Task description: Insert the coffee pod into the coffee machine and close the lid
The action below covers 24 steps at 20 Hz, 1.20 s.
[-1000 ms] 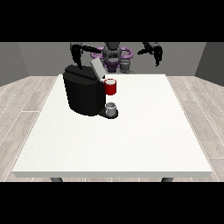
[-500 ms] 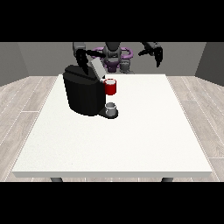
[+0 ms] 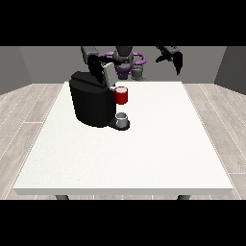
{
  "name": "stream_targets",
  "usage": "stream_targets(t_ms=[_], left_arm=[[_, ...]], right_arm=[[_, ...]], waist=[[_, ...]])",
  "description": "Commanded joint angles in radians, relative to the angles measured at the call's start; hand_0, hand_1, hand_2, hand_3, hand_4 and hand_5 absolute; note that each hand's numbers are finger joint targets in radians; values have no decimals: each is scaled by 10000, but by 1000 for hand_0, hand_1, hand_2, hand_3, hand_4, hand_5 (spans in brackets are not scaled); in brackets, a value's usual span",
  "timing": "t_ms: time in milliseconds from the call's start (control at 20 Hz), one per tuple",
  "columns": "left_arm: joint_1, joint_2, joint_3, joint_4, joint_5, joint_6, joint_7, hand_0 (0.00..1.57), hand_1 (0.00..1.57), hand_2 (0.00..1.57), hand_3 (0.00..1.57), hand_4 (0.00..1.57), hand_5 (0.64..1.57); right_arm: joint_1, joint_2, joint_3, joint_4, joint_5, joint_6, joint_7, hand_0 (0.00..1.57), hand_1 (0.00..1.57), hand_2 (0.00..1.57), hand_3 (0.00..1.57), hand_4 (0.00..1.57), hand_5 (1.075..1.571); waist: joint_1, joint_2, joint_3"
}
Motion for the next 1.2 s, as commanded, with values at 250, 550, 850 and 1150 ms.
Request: stream_targets(t_ms=[250,550,850,1150], left_arm=[[437,-201,-305,76,-297,328,6,0,0,0,0,339,1571],[-260,250,-203,61,-252,50,-189,0,0,0,0,411,1571],[-334,66,-467,159,-261,-73,-164,0,0,0,0,383,1571],[-1168,-174,-551,130,-326,187,-315,0,0,0,0,398,1571]], right_arm=[[-958,-2,589,-147,399,354,134,0,0,0,0,103,1571],[-1594,363,878,-173,805,-213,274,0,0,0,0,0,1571],[-2000,214,1406,-643,1487,-402,1025,0,0,0,0,82,1571],[-2802,-244,1065,-1001,1672,-729,1271,0,0,0,0,241,1571]], waist=[[111,46,0],[562,666,-1],[1179,578,-11],[1713,1560,0]])
